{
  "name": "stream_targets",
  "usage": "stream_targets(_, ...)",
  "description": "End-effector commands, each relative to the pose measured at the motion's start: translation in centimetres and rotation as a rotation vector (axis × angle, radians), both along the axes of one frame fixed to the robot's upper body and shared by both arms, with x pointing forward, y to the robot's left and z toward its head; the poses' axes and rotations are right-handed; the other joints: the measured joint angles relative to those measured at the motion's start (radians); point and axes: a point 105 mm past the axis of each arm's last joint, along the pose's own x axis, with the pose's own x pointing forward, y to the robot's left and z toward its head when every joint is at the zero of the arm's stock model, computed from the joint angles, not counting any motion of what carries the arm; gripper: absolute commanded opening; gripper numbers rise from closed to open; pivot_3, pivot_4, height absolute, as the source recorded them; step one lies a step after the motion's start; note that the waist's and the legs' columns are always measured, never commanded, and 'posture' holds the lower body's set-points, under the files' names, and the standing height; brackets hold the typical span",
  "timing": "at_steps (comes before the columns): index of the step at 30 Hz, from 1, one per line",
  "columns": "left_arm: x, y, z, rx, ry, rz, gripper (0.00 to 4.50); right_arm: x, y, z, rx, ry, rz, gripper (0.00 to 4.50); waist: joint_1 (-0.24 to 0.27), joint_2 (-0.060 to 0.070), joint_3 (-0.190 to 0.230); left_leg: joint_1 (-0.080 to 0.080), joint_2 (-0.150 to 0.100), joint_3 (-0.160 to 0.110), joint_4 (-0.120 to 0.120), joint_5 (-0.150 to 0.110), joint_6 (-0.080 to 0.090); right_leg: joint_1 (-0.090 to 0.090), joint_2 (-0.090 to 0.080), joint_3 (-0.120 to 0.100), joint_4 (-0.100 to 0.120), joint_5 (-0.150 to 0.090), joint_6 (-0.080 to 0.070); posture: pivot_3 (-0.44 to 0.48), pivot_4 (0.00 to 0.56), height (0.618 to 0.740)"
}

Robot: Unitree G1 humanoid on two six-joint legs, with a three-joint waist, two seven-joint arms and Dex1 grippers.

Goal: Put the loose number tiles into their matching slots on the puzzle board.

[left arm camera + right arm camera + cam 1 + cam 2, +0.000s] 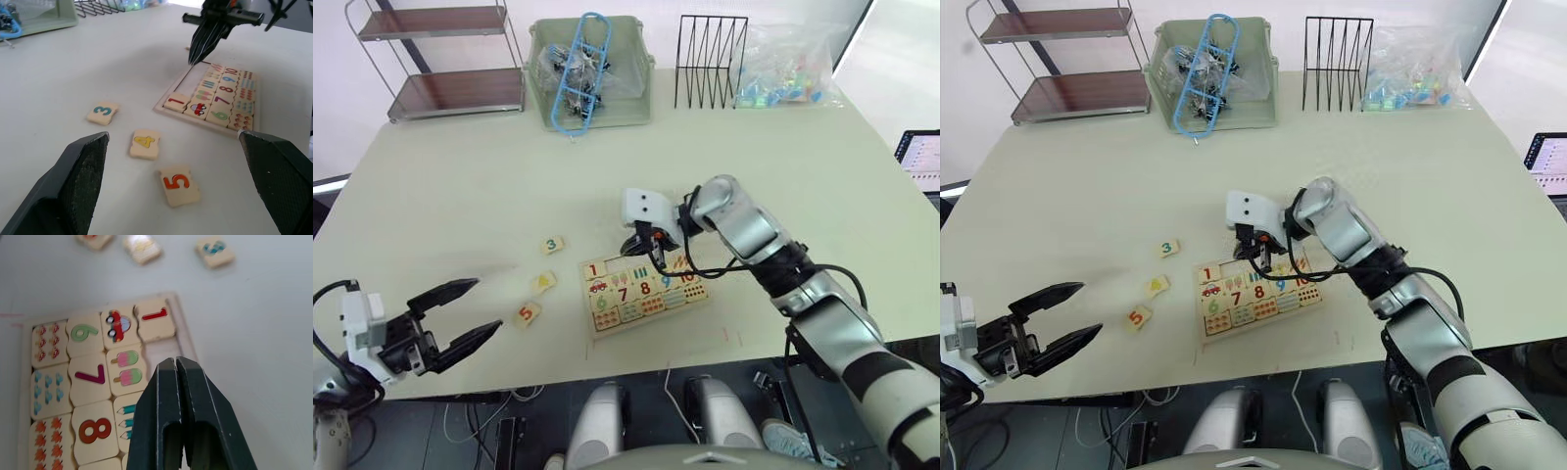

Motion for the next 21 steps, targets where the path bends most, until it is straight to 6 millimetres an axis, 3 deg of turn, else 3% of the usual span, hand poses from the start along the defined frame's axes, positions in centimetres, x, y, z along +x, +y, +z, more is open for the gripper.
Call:
stream_targets(1, -0.2, 0.7, 0.8, 0.029, -0.032, 0.029, 4.50, -0.1, -1.0, 1.9, 0.095, -0.069, -0.006, 0.06, 0.000, 0.000, 0.000, 0.000, 0.000, 0.000, 0.000, 0.000, 0.000, 0.000, 0.000, 0.000, 0.000, 0.000, 0.000, 0.000, 0.150, 0.740)
stream_targets(4, -0.3, 0.9, 0.8, 0.021, -0.038, 0.047, 4.50, -0.1, -2.4, 2.5, 0.185, -0.115, -0.045, 0.06, 0.000, 0.000, 0.000, 0.000, 0.000, 0.000, 0.000, 0.000, 0.000, 0.000, 0.000, 0.000, 0.000, 0.000, 0.000, 0.000, 0.150, 0.740)
stream_targets(7, -0.9, -0.2, 0.2, -0.012, -0.024, 0.073, 4.50, -1.5, -5.6, 3.3, 0.304, -0.100, -0.071, 0.06, 0.002, 0.000, 0.000, 0.000, 0.001, 0.000, 0.000, 0.000, 0.000, 0.000, 0.001, 0.000, 0.000, 0.000, 0.000, 0.000, 0.150, 0.740)
stream_targets(13, -1.0, -0.3, -0.3, -0.042, -0.029, 0.176, 4.50, -2.0, -9.3, 3.8, 0.419, -0.093, -0.230, 0.06, 0.003, 0.000, 0.000, 0.001, 0.001, 0.001, 0.000, 0.000, 0.001, 0.001, -0.002, 0.002, -0.001, 0.000, -0.001, 0.000, 0.150, 0.740)
stream_targets(17, -1.2, -1.0, -1.0, -0.058, -0.012, 0.228, 4.50, -2.1, -12.9, 4.4, 0.527, -0.091, -0.385, 1.13, 0.010, -0.001, 0.000, 0.001, 0.001, 0.002, 0.000, 0.000, 0.001, 0.002, 0.002, 0.003, -0.001, 0.000, 0.000, 0.000, 0.150, 0.740)
stream_targets(18, -1.3, -1.3, -1.1, -0.067, -0.008, 0.237, 4.50, -2.3, -13.6, 4.3, 0.534, -0.095, -0.412, 1.86, 0.011, -0.001, 0.000, 0.001, 0.001, 0.002, 0.001, 0.000, 0.001, 0.002, 0.002, 0.003, -0.002, 0.000, 0.000, 0.000, 0.150, 0.740)
stream_targets(21, -1.2, -2.2, -1.4, -0.086, -0.001, 0.295, 4.50, -2.9, -16.0, 3.9, 0.555, -0.112, -0.514, 3.18, 0.014, -0.001, 0.000, 0.001, 0.001, 0.004, 0.001, -0.001, 0.002, 0.002, 0.002, 0.004, -0.002, -0.001, 0.000, 0.000, 0.150, 0.740)
